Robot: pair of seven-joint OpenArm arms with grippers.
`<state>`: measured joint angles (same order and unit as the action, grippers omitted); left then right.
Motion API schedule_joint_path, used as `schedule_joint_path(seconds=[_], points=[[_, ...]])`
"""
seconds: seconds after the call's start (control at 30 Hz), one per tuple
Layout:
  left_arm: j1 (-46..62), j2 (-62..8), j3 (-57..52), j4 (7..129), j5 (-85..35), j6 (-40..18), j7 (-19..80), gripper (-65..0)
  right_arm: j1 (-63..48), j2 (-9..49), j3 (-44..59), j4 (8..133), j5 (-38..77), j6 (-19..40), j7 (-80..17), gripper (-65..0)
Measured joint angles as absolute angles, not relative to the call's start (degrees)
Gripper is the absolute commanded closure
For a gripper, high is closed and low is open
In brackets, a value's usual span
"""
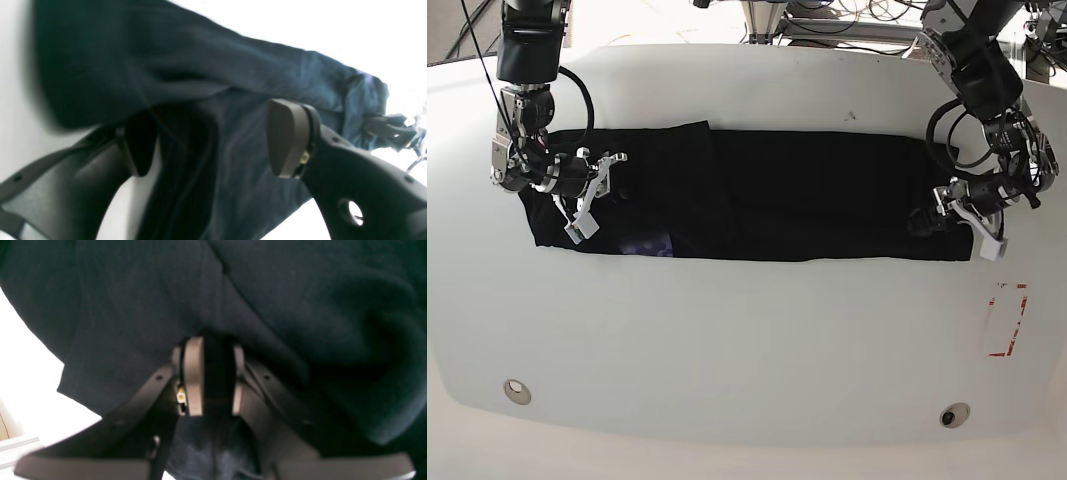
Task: Layout the t-shirt on the table in an organized manner, then fold the t-shirt properly
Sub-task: 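Grasp the strip end with the left gripper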
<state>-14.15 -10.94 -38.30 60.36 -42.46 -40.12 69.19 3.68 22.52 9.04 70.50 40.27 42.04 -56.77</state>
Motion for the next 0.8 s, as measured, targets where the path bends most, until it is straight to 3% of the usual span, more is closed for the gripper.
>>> schedule_joint_path(seconds=[0.47,0.8], points=[[-14.4,-10.1,-33.6,60.2,-41.1,-39.9,63.4,-45.1,3.7,22.5,9.0,70.5,40.3,42.0,-56.8,-13.0],[-14.4,-10.2,-33.6,60.2,-41.1,-39.7,60.5,-11.9,3.6,22.5,9.0,70.5,40.3,42.0,-56.8,-13.0]])
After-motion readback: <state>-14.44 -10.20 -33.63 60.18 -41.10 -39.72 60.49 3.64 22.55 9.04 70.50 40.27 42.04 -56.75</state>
